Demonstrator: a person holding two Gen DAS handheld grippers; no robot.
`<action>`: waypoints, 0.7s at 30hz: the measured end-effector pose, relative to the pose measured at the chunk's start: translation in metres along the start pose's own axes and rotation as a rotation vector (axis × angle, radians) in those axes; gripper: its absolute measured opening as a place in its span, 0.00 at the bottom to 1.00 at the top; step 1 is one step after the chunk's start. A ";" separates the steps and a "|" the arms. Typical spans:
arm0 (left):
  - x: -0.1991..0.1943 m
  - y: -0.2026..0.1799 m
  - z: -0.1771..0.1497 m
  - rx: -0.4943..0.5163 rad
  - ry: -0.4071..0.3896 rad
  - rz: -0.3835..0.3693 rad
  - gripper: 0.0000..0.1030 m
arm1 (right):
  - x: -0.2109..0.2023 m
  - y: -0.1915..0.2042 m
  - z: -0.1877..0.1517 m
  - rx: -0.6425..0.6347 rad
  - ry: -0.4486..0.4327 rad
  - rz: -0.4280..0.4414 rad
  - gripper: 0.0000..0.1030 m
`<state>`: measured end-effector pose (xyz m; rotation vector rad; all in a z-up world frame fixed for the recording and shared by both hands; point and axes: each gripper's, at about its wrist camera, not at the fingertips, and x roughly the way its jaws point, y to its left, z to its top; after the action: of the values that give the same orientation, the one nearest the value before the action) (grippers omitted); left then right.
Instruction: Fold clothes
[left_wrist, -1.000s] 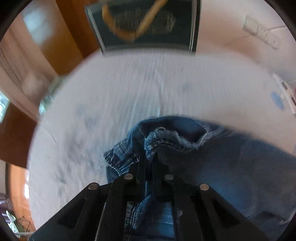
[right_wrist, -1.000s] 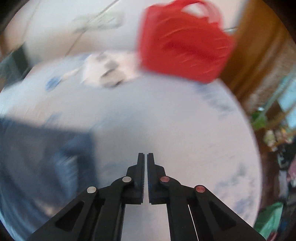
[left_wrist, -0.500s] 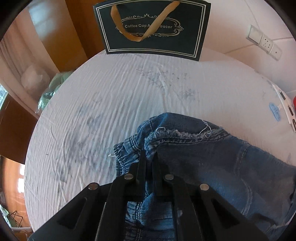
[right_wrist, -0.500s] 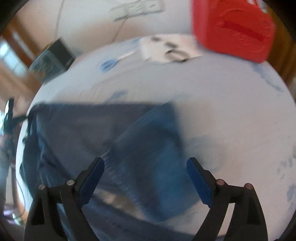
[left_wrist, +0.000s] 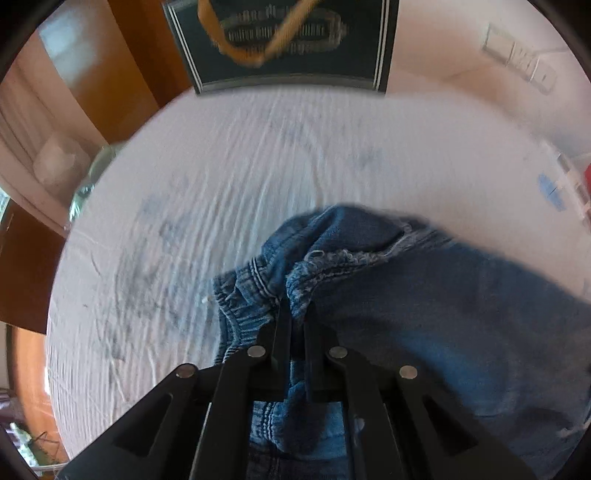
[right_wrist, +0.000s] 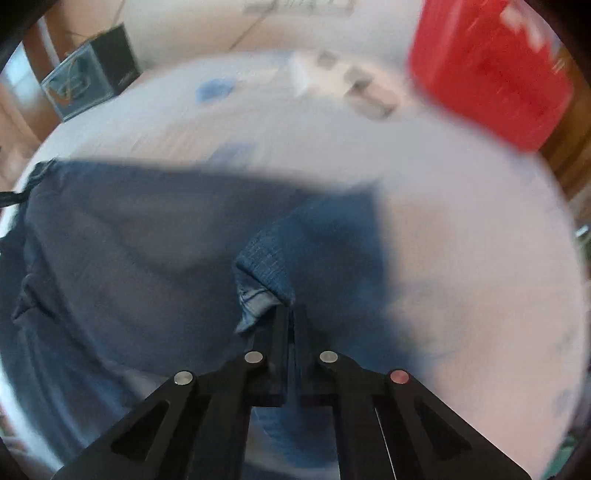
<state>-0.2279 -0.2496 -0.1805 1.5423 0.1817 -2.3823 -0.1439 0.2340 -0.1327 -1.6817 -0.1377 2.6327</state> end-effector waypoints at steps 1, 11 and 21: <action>-0.011 0.002 0.004 -0.015 -0.031 -0.008 0.05 | -0.009 -0.013 0.006 0.005 -0.028 -0.048 0.02; 0.009 -0.020 0.043 -0.012 -0.026 -0.004 0.05 | -0.018 -0.207 0.072 0.273 -0.105 -0.389 0.01; -0.060 0.055 -0.021 -0.088 -0.002 -0.033 0.58 | -0.013 -0.216 -0.014 0.520 -0.050 -0.080 0.56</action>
<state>-0.1701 -0.2851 -0.1315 1.5081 0.3093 -2.3671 -0.1336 0.4491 -0.1090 -1.3996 0.4306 2.3687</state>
